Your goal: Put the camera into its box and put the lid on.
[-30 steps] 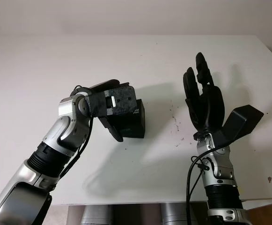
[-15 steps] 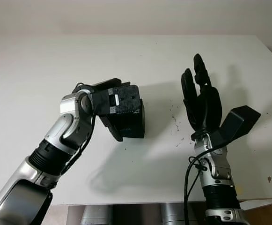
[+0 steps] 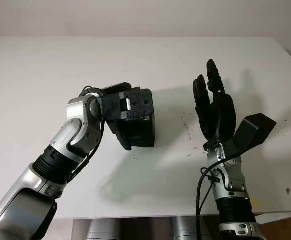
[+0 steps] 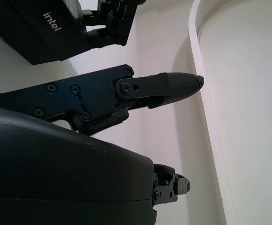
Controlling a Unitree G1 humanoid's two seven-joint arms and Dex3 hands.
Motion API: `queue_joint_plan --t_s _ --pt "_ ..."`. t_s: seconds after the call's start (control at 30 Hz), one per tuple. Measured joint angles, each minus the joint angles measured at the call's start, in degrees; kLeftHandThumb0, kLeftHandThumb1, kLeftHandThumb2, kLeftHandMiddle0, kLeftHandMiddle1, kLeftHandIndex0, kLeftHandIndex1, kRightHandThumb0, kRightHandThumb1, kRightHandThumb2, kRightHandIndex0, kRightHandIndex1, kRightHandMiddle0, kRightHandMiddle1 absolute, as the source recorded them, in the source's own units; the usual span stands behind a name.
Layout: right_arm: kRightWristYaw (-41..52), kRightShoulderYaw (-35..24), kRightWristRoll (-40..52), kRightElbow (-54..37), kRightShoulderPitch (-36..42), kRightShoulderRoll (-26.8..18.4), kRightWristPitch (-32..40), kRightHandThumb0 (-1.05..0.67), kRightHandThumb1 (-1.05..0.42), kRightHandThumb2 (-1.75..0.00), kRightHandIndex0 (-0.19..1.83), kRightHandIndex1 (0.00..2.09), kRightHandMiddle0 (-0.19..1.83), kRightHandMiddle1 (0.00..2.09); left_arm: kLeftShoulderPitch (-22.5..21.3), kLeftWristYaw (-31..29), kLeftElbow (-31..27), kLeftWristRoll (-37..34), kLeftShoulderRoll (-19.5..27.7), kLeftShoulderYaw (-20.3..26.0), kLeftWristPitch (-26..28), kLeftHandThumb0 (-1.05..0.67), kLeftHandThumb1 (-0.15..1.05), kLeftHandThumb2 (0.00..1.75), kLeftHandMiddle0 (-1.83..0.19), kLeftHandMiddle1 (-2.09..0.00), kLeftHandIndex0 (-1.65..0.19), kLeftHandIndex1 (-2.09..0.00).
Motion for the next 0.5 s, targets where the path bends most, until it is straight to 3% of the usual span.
queue_joint_plan --t_s 0.27,0.37,0.5 --pt "-0.3 0.1 -0.2 0.0 0.0 0.2 0.0 -0.69 -1.05 -0.22 0.02 0.06 0.06 0.06 -0.5 -1.1 0.6 0.5 0.1 -0.7 -0.9 -0.18 0.99 0.05 0.01 -1.8 -0.18 -1.45" --pt "-0.3 0.1 -0.3 0.2 0.0 0.2 -0.2 -0.69 -1.05 -0.22 0.02 0.06 0.06 0.06 -0.9 -1.1 1.2 0.7 0.2 -0.8 -1.5 -0.19 0.97 0.05 0.02 -1.67 -0.22 -1.43" --pt "-0.3 0.1 -0.3 0.3 0.0 0.3 -0.5 -0.67 -1.05 -0.23 0.02 0.06 0.06 0.06 -1.4 -1.8 1.6 0.8 0.2 -0.8 -1.8 -0.18 0.98 0.05 -0.11 -1.82 -0.26 -1.42"
